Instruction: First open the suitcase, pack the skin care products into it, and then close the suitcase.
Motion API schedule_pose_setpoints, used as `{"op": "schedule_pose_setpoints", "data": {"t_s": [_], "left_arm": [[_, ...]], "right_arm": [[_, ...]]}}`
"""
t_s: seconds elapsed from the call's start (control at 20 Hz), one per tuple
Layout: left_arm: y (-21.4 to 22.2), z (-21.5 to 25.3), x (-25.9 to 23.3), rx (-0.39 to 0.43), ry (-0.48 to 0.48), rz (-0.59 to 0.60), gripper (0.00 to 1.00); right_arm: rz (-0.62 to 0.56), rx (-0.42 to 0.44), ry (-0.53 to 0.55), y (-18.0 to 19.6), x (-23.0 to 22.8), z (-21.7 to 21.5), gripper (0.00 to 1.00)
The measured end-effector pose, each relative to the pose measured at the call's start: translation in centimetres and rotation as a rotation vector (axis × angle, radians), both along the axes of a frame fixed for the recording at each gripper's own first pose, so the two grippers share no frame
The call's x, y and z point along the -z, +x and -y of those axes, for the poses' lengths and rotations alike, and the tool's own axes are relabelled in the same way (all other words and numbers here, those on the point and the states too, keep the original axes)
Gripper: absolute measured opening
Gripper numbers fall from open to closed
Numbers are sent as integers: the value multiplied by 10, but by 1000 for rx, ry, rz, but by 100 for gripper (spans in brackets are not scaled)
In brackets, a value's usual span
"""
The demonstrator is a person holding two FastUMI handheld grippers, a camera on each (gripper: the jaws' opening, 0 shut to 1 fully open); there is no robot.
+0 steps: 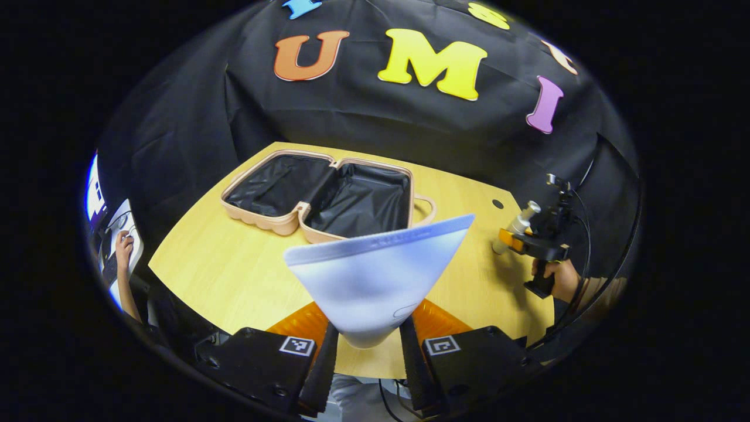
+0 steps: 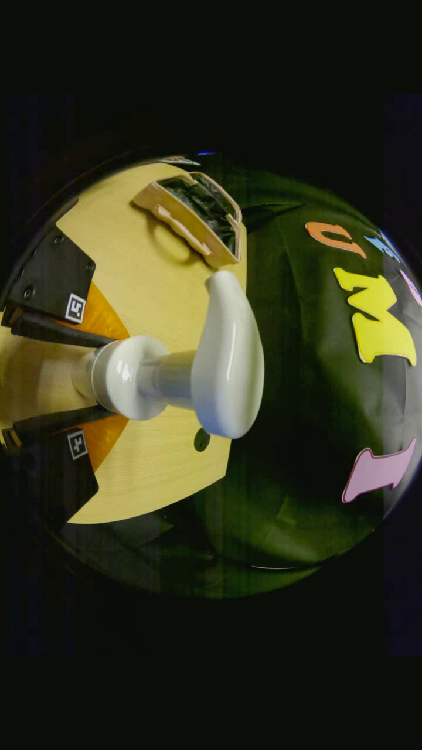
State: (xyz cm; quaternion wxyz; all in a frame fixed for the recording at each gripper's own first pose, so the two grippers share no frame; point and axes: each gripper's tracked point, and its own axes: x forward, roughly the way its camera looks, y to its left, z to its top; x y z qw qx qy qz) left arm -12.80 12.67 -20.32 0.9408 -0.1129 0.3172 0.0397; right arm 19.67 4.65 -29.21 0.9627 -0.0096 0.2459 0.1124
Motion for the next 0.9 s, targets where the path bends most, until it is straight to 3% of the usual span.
{"op": "schedule_pose_setpoints", "data": {"t_s": [0.25,0.45,0.55,0.9], "left_arm": [[65,-62,-4,44,44,35,54],[134,-95,-5,77,56,59,54],[167,-100,6,106,57,45,54],[245,-78,80,251,66,-110,54]], "right_arm": [[25,-7,30,-71,-45,-26,49],[22,51,67,-112,-70,-45,49],[13,87,106,-129,-81,-54,49],[-3,116,45,-174,-87,-87,48]]}}
